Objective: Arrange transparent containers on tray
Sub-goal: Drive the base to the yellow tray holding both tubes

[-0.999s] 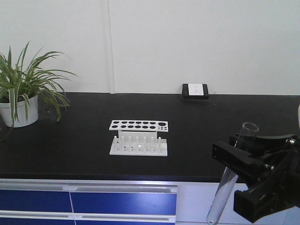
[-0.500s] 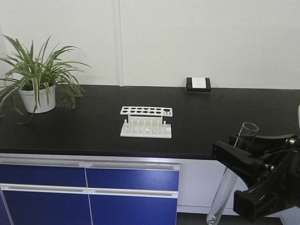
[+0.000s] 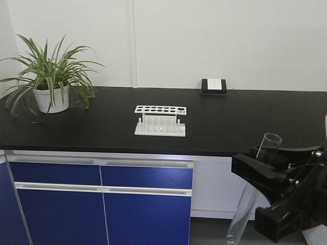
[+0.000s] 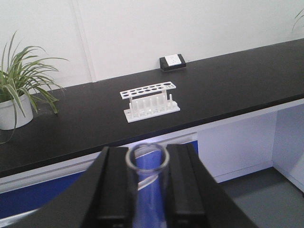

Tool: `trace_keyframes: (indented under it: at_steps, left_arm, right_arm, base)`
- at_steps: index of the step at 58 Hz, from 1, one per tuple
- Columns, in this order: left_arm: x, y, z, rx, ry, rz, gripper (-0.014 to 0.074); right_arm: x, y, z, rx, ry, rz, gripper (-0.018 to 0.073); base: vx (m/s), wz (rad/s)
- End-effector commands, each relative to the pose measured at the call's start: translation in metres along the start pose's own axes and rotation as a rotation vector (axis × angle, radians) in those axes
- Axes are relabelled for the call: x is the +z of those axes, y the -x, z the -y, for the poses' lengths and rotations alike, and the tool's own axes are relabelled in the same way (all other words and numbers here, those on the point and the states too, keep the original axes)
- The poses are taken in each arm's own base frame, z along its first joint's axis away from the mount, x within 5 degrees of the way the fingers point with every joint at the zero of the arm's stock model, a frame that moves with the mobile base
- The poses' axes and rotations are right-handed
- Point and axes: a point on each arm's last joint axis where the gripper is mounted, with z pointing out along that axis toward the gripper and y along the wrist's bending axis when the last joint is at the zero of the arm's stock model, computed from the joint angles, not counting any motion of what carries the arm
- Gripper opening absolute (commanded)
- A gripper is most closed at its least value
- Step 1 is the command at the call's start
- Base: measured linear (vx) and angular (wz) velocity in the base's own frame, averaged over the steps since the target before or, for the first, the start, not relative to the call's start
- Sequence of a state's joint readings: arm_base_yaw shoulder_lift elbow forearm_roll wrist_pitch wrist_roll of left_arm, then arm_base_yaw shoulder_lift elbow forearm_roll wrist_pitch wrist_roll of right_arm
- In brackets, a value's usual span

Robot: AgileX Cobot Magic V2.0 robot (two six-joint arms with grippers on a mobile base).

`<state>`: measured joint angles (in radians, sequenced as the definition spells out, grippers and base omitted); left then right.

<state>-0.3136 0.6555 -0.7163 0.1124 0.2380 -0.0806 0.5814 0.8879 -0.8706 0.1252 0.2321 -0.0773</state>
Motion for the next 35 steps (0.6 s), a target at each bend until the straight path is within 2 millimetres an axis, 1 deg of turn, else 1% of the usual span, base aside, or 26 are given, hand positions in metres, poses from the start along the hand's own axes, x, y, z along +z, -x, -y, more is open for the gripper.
trace_keyframes:
  at_steps: [1, 20, 35]
  left_arm:
    - [-0.0044, 0.0192, 0.0009, -0.004, -0.012, 0.118, 0.01]
    - [-0.0044, 0.0192, 0.0009, -0.004, -0.012, 0.118, 0.01]
    - [-0.0044, 0.0192, 0.0009, -0.004, -0.012, 0.118, 0.01]
  right_arm:
    - [-0.0065, 0.0197, 0.0005, -0.004, -0.008, 0.128, 0.0081]
    - [-0.0065, 0.0196, 0.0005, -0.004, -0.008, 0.127, 0.0081]
    - [-0.0065, 0.0196, 0.0005, -0.004, -0.008, 0.127, 0.0081]
  base:
    - [-0.19, 0.03]
    - [-0.17, 0.06]
    - [-0.12, 0.26]
